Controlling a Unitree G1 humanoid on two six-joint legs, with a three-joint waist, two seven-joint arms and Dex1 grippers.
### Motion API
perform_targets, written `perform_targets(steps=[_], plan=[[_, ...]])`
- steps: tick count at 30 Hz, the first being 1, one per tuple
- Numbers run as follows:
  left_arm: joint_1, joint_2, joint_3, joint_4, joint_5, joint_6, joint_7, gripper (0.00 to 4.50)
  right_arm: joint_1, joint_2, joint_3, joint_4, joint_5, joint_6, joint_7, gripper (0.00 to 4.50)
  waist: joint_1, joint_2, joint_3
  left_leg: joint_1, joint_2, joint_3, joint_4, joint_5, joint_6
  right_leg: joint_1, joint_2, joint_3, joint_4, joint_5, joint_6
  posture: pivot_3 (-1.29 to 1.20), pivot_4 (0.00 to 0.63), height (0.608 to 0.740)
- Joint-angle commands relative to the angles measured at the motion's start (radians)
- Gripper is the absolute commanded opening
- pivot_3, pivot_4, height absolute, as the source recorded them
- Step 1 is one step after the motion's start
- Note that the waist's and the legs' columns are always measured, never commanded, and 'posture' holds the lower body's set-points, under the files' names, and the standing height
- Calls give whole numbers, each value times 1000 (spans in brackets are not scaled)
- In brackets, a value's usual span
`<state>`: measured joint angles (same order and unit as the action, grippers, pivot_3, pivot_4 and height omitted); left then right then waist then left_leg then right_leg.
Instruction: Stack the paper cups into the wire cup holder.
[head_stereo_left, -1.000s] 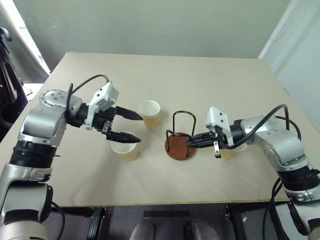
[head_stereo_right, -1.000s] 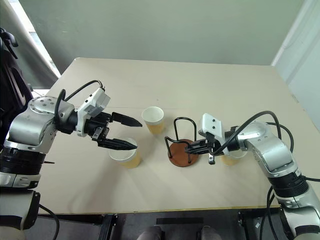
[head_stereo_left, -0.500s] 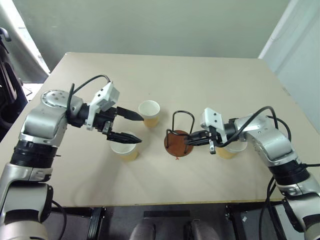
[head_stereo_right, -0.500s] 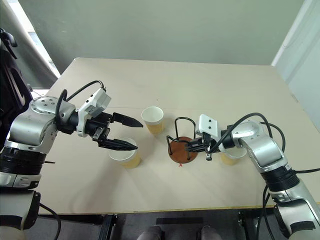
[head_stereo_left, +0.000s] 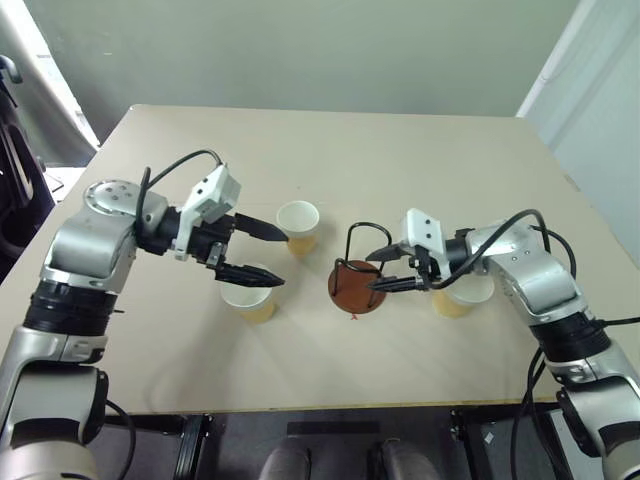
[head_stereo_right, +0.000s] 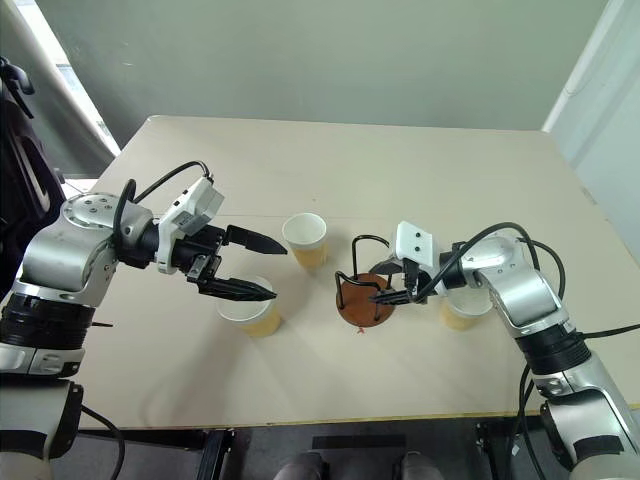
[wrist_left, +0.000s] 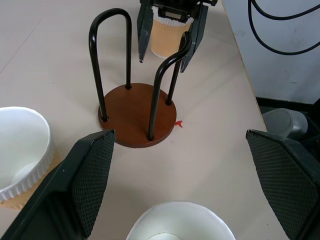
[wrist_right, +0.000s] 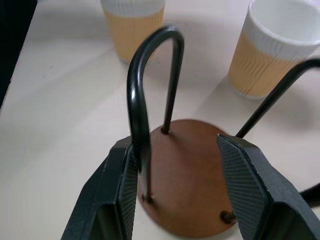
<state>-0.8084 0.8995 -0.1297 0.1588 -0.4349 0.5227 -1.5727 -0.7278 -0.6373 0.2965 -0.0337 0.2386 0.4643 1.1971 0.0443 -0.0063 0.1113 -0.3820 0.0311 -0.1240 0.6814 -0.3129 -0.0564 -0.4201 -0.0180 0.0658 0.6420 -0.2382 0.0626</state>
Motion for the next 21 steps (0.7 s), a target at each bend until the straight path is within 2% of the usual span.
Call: perform_targets(steps=[1, 10, 16, 21], plan=[[-33, 0, 14, -7, -2, -14, -23, 4500, -29, 2, -30, 10, -11, -30, -12, 2415, 0, 0, 0, 0, 0, 0, 0, 0, 0, 0, 0, 0, 0, 0, 0, 0, 150, 740], [-33, -7, 15, -5, 2, -15, -18, 4500, -39, -5, -35, 15, -10, -38, -3, 2415, 0, 0, 0, 0, 0, 0, 0, 0, 0, 0, 0, 0, 0, 0, 0, 0, 150, 740], [-33, -10, 17, -4, 5, -16, -16, 4500, -28, -64, -86, -92, 87, 76, 51, 2415, 1, 0, 0, -1, 0, 0, 0, 0, 0, 0, 0, 0, 0, 0, 0, 0, 150, 740], [-38, -24, 10, 6, 11, -23, -13, 4500, -11, -79, -124, -136, 134, 134, 41, 2415, 0, 0, 0, 0, 0, 0, 0, 0, 0, 0, 0, 0, 0, 0, 0, 0, 150, 740]])
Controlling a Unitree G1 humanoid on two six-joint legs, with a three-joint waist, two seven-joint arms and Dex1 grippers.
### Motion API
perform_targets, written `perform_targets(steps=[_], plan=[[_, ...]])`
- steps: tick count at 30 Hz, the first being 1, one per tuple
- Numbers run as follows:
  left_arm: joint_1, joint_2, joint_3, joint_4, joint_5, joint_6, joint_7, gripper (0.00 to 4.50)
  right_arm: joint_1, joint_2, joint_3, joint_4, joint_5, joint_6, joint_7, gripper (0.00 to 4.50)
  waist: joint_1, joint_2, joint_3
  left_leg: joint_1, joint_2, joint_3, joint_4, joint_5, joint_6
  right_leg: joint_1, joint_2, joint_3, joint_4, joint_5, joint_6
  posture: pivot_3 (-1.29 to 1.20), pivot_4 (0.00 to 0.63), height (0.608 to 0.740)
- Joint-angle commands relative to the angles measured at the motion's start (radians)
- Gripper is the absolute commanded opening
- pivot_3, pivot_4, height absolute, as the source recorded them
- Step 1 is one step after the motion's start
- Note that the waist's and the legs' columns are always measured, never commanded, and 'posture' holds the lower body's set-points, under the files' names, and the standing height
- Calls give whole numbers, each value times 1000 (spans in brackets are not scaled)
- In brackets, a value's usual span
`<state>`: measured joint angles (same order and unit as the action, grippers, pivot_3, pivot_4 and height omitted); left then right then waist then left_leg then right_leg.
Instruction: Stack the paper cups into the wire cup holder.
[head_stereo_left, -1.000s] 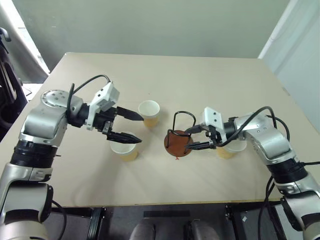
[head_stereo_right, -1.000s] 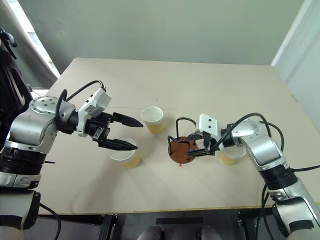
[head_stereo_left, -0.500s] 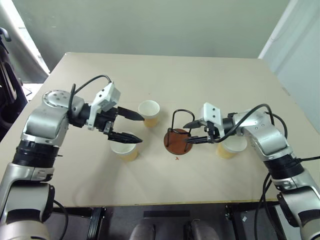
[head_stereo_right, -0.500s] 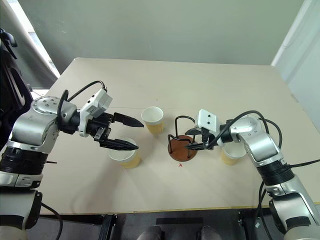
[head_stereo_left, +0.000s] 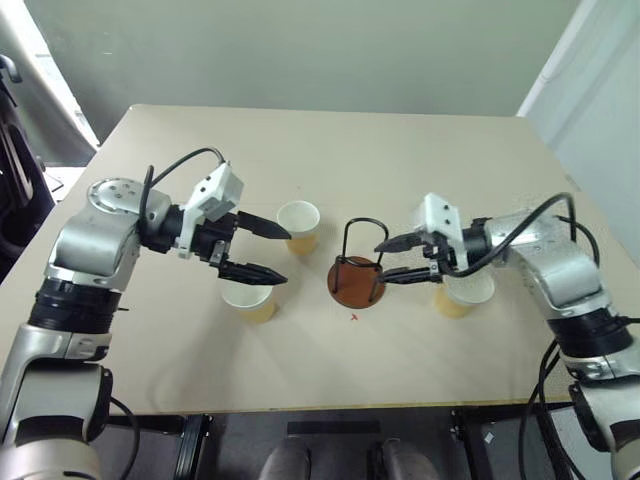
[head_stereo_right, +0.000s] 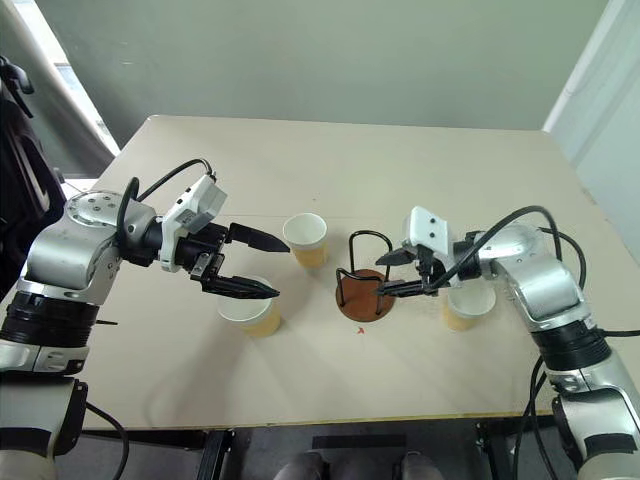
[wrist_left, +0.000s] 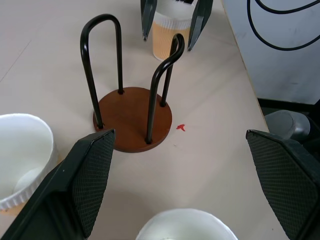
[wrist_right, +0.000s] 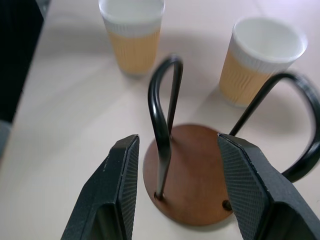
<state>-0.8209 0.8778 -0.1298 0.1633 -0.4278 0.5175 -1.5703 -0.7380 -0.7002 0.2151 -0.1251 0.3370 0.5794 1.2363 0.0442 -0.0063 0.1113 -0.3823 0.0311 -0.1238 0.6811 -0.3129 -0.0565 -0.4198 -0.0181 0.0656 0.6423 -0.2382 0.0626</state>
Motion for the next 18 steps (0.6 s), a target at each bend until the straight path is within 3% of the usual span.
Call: perform_targets(steps=[1, 7, 18], plan=[[-27, -3, 9, 2, 4, -18, -16, 4500, 2, -21, -51, -53, 45, 29, 0, 2415, 0, 0, 0, 0, 0, 0, 0, 0, 0, 0, 0, 0, 0, 0, 0, 0, 150, 740], [-36, -14, 12, 0, -8, -15, -23, 4500, 25, -76, -91, -109, 79, 68, -5, 2415, 1, 0, 0, 0, 0, 0, 0, 0, 0, 0, 0, 0, 0, 0, 0, 0, 150, 740], [-48, -18, 6, 5, -2, -27, -34, 4500, 206, -362, -163, -206, 34, -33, 61, 2415, 4, 0, 0, 0, 0, 0, -1, 0, 0, 1, -1, 0, 0, 0, 0, 0, 150, 740]])
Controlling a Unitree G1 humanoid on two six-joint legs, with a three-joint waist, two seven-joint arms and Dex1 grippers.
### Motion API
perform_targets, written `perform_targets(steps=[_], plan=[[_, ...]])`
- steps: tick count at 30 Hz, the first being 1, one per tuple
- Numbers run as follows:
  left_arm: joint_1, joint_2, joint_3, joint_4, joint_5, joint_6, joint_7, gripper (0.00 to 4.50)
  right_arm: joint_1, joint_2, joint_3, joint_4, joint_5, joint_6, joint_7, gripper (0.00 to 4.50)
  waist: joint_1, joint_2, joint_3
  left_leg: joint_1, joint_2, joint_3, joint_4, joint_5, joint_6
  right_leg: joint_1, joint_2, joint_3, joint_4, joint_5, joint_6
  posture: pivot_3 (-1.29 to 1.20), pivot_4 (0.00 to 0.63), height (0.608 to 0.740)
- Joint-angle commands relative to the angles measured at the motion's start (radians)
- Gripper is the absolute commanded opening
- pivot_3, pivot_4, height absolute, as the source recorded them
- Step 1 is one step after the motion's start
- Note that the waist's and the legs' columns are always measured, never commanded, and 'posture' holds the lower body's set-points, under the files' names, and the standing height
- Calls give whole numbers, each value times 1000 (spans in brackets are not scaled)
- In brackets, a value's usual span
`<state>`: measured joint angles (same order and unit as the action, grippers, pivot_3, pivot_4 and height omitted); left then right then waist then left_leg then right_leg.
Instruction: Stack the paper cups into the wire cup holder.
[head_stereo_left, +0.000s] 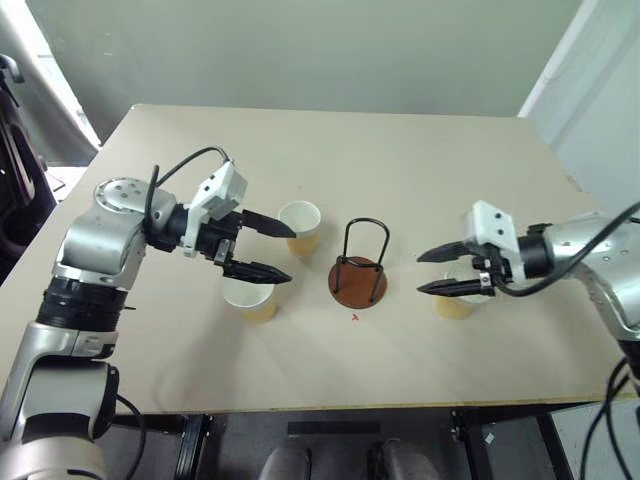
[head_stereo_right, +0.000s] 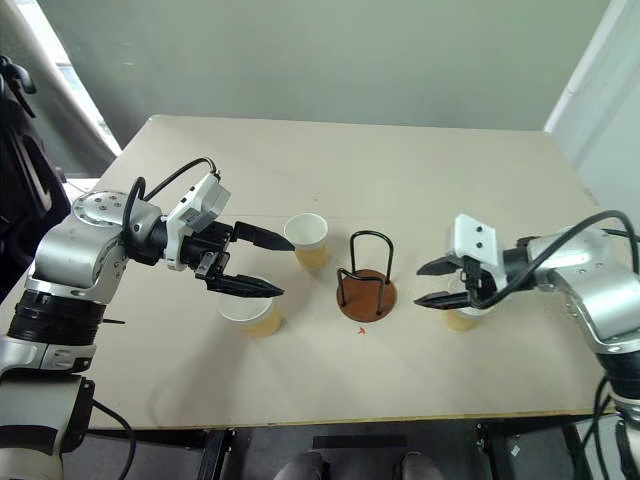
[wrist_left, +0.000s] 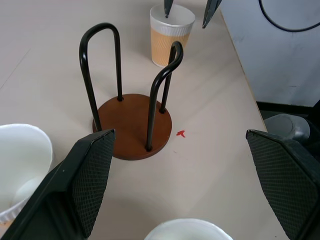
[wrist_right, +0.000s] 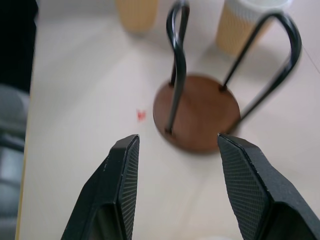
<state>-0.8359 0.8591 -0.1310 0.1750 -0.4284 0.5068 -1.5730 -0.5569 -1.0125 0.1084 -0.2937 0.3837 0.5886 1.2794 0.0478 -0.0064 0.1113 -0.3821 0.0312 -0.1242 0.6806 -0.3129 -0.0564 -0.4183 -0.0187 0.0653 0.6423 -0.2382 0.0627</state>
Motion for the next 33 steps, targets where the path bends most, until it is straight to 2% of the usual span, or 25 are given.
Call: perform_targets(steps=[1, 12, 18, 27, 30, 33], plan=[[-35, 0, 7, -5, -1, -17, -32, 4500, 33, -59, -61, -37, -10, -46, 18, 2415, 0, 0, 0, 0, 0, 0, 0, 0, 0, 0, 0, 0, 0, 0, 0, 0, 150, 740], [-46, -13, 0, 16, 5, -33, -35, 4500, 129, -139, -78, 5, -66, -148, 19, 2415, 0, 0, 0, 0, 0, 1, 1, 0, 1, 0, 0, 1, 0, 0, 0, 0, 150, 740], [-44, -17, 0, 18, 7, -37, -28, 4500, 124, -123, -11, 80, -162, -240, 19, 2415, 0, 0, 0, 1, 0, 1, 1, 0, 1, 0, 0, 1, 0, 0, 1, 0, 150, 740], [-34, -11, 7, 12, 7, -35, -20, 4500, 92, -74, 56, 113, -219, -277, 38, 2415, -1, 0, 0, 0, 0, 1, 2, 0, 1, 0, 0, 0, 0, 0, 1, 0, 150, 740], [-32, -9, 8, 10, 7, -34, -19, 4500, 79, -61, 66, 119, -227, -273, 44, 1876, -1, 0, 0, 0, 0, 1, 2, 0, 1, 0, 0, 0, 0, 0, 1, 0, 150, 740], [-28, -6, 10, 7, 7, -34, -18, 4500, 75, -62, 65, 123, -230, -270, 57, 841, -1, 0, 0, 0, 0, 1, 2, 0, 1, 0, 0, 0, 0, 0, 1, 0, 150, 740]])
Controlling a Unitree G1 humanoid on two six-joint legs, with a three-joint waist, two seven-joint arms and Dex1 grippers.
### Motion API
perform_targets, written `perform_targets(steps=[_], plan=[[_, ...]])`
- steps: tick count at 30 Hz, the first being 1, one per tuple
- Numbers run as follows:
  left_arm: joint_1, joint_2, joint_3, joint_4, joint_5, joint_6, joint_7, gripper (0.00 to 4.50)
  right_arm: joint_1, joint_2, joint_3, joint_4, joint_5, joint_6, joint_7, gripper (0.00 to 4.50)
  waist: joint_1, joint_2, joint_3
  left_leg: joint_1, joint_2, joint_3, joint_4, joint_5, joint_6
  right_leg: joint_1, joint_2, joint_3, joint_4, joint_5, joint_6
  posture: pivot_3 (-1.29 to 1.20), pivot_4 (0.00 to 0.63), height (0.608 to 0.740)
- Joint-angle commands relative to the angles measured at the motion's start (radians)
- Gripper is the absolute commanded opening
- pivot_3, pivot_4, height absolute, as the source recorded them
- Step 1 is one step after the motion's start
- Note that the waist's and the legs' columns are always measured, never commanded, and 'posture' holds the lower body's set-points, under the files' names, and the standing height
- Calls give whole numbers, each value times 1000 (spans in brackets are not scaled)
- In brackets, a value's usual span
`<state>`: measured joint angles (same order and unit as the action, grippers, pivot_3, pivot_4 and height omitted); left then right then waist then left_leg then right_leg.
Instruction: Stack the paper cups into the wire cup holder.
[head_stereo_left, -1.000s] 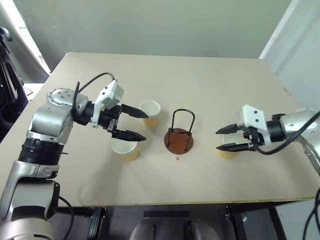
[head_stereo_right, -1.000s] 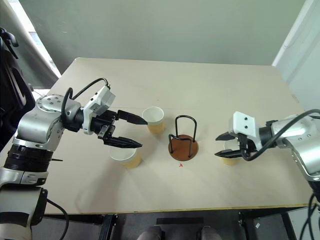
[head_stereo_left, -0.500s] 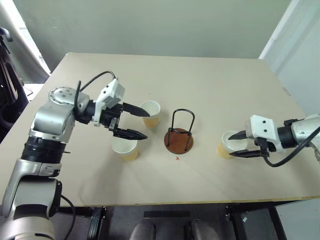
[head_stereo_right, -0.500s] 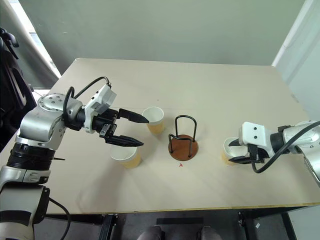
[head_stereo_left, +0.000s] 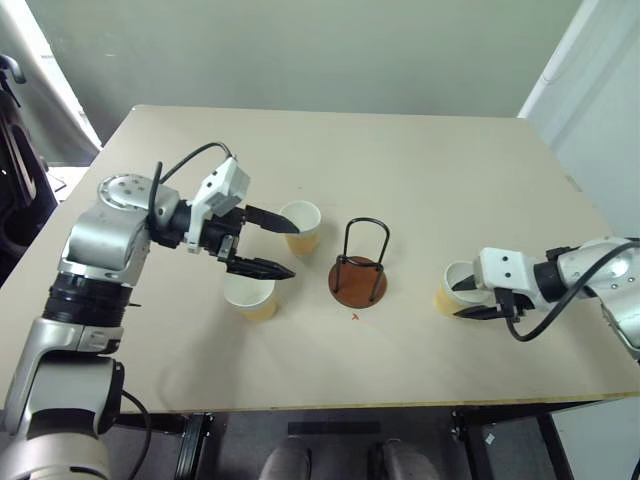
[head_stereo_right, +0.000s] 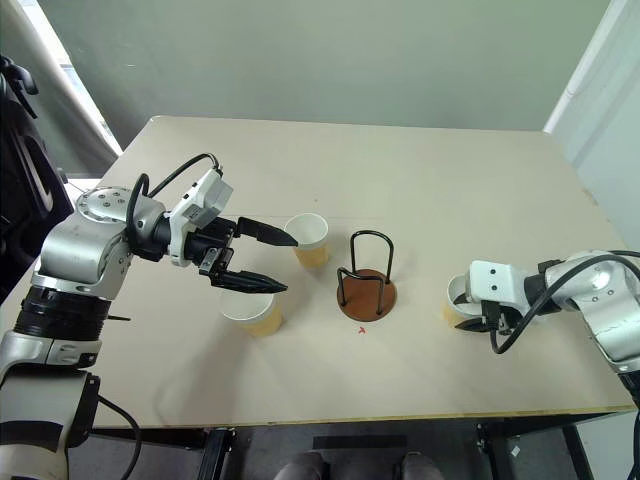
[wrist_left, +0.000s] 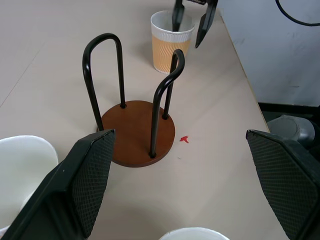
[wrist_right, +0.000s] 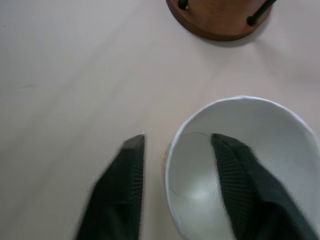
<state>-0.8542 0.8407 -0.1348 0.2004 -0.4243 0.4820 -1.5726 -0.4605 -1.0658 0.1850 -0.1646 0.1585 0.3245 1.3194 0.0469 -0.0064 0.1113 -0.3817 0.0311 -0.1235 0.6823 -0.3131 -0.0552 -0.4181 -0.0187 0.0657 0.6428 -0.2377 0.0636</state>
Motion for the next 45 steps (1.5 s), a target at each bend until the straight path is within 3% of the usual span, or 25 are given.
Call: perform_targets(steps=[1, 2, 13, 21, 34, 45], plan=[[-8, 14, 14, -21, 3, -9, -18, 4500, -21, -10, -13, -5, -6, -6, 20, 438, 0, 0, 0, 0, 0, 0, 0, 0, 0, 0, 0, 0, 0, 0, 0, 0, 150, 740], [-7, 14, 14, -22, 2, -8, -18, 4500, -18, -11, -15, -3, -7, -9, 23, 45, 0, 0, 0, 0, 0, 0, 0, 0, 0, 0, 0, 0, 0, 0, 0, 0, 150, 740], [-12, 10, 10, -12, 9, -15, -19, 4500, 1, -21, -49, -1, 4, -11, 26, 15, 0, 0, 0, 0, 0, 0, 0, 0, 0, 0, 0, 0, 0, 0, 0, 0, 150, 740], [-16, 5, 9, -4, 20, -21, -25, 4500, -160, 0, -93, 11, 69, 77, 18, 15, -3, 0, 0, 0, 0, 0, 0, 0, 0, 0, 0, 0, 0, 0, 0, 0, 150, 740], [-28, 1, 2, 15, 30, -30, -37, 4500, -491, 120, -114, -93, 304, 431, -32, 15, -4, 0, 0, 0, 0, 0, 0, 0, 0, -1, 1, 0, -2, 0, 0, 0, 150, 740], [-76, -4, 9, 63, 37, -49, -37, 4500, -551, 199, -54, -120, 313, 460, -58, 15, -3, 0, 0, 0, 0, -1, 0, 0, 0, -2, 0, -1, -2, -1, -1, 0, 150, 740]])
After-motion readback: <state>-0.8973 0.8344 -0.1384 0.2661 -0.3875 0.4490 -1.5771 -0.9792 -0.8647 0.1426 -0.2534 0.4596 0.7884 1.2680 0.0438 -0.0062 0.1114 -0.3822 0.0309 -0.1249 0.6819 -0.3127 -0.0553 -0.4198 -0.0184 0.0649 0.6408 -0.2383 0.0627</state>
